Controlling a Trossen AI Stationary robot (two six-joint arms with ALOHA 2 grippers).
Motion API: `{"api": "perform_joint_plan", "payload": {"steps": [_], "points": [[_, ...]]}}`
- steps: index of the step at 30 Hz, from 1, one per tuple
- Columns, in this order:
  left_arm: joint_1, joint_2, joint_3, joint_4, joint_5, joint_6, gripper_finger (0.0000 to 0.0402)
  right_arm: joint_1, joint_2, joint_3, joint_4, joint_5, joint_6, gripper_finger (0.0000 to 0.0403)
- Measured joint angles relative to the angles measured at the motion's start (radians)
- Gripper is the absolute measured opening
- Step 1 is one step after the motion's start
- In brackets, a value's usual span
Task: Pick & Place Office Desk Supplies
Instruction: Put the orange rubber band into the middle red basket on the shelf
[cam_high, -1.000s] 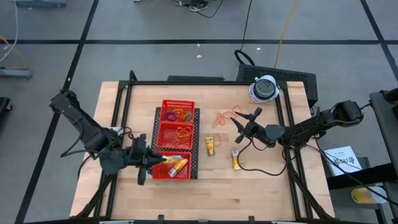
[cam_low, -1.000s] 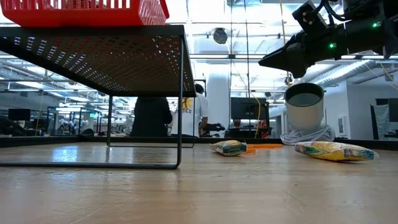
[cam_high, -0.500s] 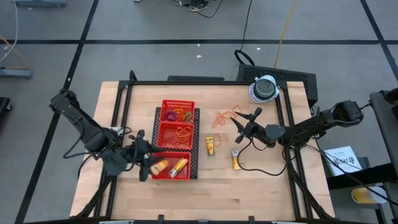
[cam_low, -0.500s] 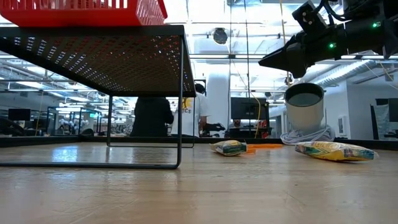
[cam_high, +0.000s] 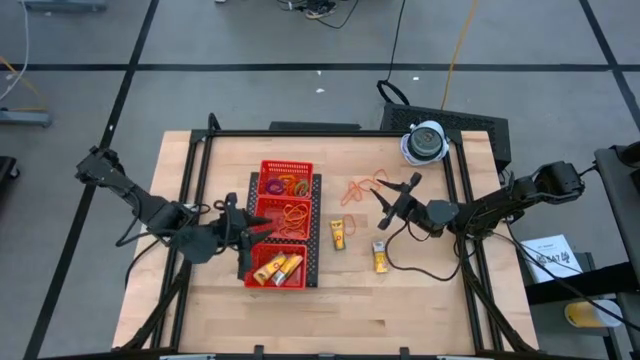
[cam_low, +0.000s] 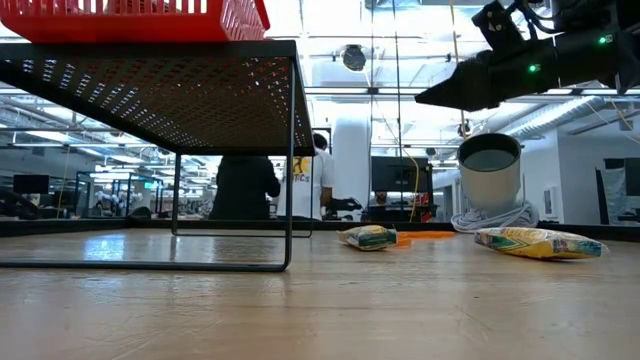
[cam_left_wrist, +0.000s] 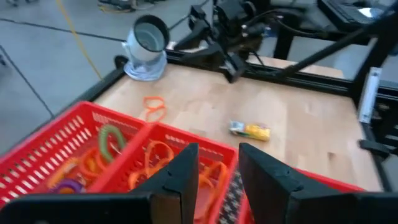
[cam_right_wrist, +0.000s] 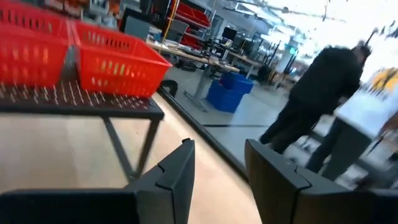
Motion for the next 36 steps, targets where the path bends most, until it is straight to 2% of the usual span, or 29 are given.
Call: {"api": "perform_joint_plan", "payload": {"steps": [2, 5, 7, 12, 17, 23, 27, 30, 36], "points": [[0.03, 0.0, 0.0, 0.003, 0.0, 0.028, 0.0124, -0.005, -0.006, 0.0, -0.012, -0.04, 0.076, 0.0132], [0.08, 0.0, 0.0, -0.006, 0.0, 0.062, 0.0124, -0.036, -0.022, 0.002, -0.09, -0.193, 0.171, 0.0132], [0.109, 0.0, 0.0, -0.031, 0.004, 0.077, 0.0124, -0.076, -0.026, 0.018, -0.183, -0.283, 0.263, 0.0132], [0.179, 0.0, -0.02, -0.056, 0.007, 0.079, 0.0124, -0.204, -0.027, 0.053, -0.437, -0.396, 0.466, 0.0132], [0.21, -0.084, -0.09, 0.032, 0.008, 0.107, 0.0124, -0.345, -0.027, 0.07, -0.613, -0.451, 0.6, 0.0132], [0.254, -0.294, -0.266, 0.189, 0.008, 0.149, 0.0124, -0.532, -0.02, 0.077, -0.747, -0.474, 0.684, 0.0132], [0.298, -0.422, -0.412, 0.345, 0.01, 0.147, 0.0124, -0.62, 0.003, 0.077, -0.751, -0.511, 0.67, 0.0132], [0.325, -0.485, -0.506, 0.455, 0.049, 0.153, 0.0124, -0.66, 0.046, 0.077, -0.736, -0.559, 0.667, 0.0132], [0.362, -0.526, -0.588, 0.566, 0.072, 0.147, 0.0124, -0.682, 0.17, 0.077, -0.697, -0.57, 0.665, 0.0132]]}}
